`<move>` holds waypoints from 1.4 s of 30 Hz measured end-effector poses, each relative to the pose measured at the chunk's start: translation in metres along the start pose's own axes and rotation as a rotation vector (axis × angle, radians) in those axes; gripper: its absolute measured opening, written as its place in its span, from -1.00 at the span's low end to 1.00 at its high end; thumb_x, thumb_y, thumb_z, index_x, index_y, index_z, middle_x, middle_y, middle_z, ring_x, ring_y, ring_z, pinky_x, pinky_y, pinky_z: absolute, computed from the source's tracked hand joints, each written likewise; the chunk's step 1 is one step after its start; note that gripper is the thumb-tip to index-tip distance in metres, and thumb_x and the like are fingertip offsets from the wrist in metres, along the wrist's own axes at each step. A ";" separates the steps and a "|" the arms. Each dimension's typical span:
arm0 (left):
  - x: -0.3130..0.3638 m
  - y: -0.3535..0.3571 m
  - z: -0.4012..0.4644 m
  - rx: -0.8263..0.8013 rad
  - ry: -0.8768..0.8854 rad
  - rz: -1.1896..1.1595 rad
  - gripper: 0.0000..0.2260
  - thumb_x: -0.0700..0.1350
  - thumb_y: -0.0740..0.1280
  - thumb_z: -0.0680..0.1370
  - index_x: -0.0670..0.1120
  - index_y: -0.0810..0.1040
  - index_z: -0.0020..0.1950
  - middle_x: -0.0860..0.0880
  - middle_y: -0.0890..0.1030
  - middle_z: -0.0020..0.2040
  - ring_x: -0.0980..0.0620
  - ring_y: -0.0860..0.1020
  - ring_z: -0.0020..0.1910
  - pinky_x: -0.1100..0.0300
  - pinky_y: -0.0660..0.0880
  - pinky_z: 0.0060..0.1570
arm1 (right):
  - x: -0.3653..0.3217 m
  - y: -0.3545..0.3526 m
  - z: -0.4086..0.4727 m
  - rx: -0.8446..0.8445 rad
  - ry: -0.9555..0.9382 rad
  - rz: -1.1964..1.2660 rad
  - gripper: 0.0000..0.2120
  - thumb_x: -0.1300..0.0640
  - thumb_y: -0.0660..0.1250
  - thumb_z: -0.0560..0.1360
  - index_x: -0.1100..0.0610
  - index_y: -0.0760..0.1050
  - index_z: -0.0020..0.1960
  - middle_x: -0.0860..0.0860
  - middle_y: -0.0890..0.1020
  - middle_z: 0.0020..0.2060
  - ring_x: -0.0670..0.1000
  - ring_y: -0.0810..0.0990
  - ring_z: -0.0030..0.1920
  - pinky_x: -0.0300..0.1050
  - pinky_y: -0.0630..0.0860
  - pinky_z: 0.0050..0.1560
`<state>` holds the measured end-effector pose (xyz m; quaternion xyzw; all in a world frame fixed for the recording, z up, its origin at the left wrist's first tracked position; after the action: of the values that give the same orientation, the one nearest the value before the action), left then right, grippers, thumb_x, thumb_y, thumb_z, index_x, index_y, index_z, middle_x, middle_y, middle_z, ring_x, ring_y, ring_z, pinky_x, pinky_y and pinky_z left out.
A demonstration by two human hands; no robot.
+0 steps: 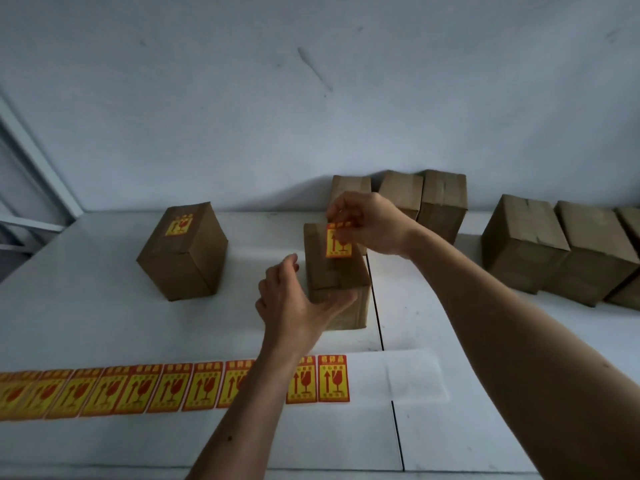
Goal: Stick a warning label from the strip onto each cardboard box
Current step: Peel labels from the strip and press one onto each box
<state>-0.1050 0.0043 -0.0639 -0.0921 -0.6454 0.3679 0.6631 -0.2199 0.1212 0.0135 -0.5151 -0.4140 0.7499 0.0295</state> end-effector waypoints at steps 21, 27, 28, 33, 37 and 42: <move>-0.002 0.019 0.014 -0.056 -0.076 -0.106 -0.26 0.42 0.26 0.35 0.06 0.25 0.41 -0.02 0.33 0.33 -0.03 0.34 0.31 -0.12 0.29 0.34 | 0.004 0.009 0.012 0.001 -0.063 -0.055 -0.68 0.29 0.41 0.45 0.04 0.43 0.13 -0.05 0.66 -0.06 -0.07 0.63 0.02 -0.13 0.60 0.03; 0.001 0.020 0.013 -0.055 -0.083 -0.116 -0.26 0.40 0.22 0.31 0.06 0.27 0.39 -0.02 0.34 0.32 -0.03 0.33 0.31 -0.14 0.30 0.33 | 0.003 0.010 0.010 -0.018 -0.070 -0.094 -0.67 0.27 0.40 0.46 0.05 0.40 0.14 -0.06 0.65 -0.05 -0.07 0.62 0.00 -0.21 0.56 -0.03; 0.001 0.020 0.013 -0.054 -0.083 -0.119 -0.26 0.40 0.22 0.31 0.06 0.27 0.39 -0.02 0.34 0.32 -0.03 0.34 0.30 -0.15 0.31 0.33 | 0.003 0.010 0.009 -0.010 -0.075 -0.106 -0.66 0.27 0.41 0.46 0.04 0.40 0.15 -0.07 0.64 -0.05 -0.07 0.62 0.00 -0.26 0.53 -0.06; 0.000 0.020 0.013 -0.043 -0.086 -0.127 -0.26 0.42 0.24 0.30 0.07 0.28 0.38 0.00 0.35 0.29 -0.04 0.39 0.27 -0.18 0.38 0.27 | 0.006 0.013 0.004 0.033 -0.075 -0.173 -0.55 0.23 0.46 0.42 0.04 0.39 0.24 -0.08 0.63 0.04 -0.08 0.59 0.08 -0.25 0.55 0.03; 0.000 0.019 0.013 -0.033 -0.079 -0.136 -0.28 0.38 0.28 0.33 0.06 0.29 0.39 0.01 0.35 0.29 -0.05 0.38 0.28 -0.19 0.39 0.26 | 0.009 0.013 -0.001 0.092 -0.069 -0.163 -0.53 0.21 0.48 0.39 0.05 0.42 0.25 -0.06 0.60 0.10 -0.06 0.56 0.14 -0.12 0.52 0.17; -0.001 0.019 0.014 -0.026 -0.078 -0.138 -0.33 0.34 0.33 0.38 0.07 0.28 0.38 0.01 0.35 0.28 -0.02 0.37 0.27 -0.17 0.39 0.26 | 0.014 0.011 -0.004 0.200 -0.114 -0.249 -0.71 0.09 0.49 0.35 -0.05 0.55 0.05 -0.04 0.46 0.20 0.00 0.44 0.22 0.22 0.39 0.27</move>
<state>-0.1248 0.0124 -0.0740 -0.0417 -0.6805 0.3160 0.6598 -0.2190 0.1228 -0.0046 -0.4107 -0.3989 0.8060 0.1499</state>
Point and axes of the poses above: each hand's wrist, its own z-axis towards the middle knuckle, its own y-axis out of the palm, x = y × z, the point moved 7 cm from there along z, towards the middle knuckle
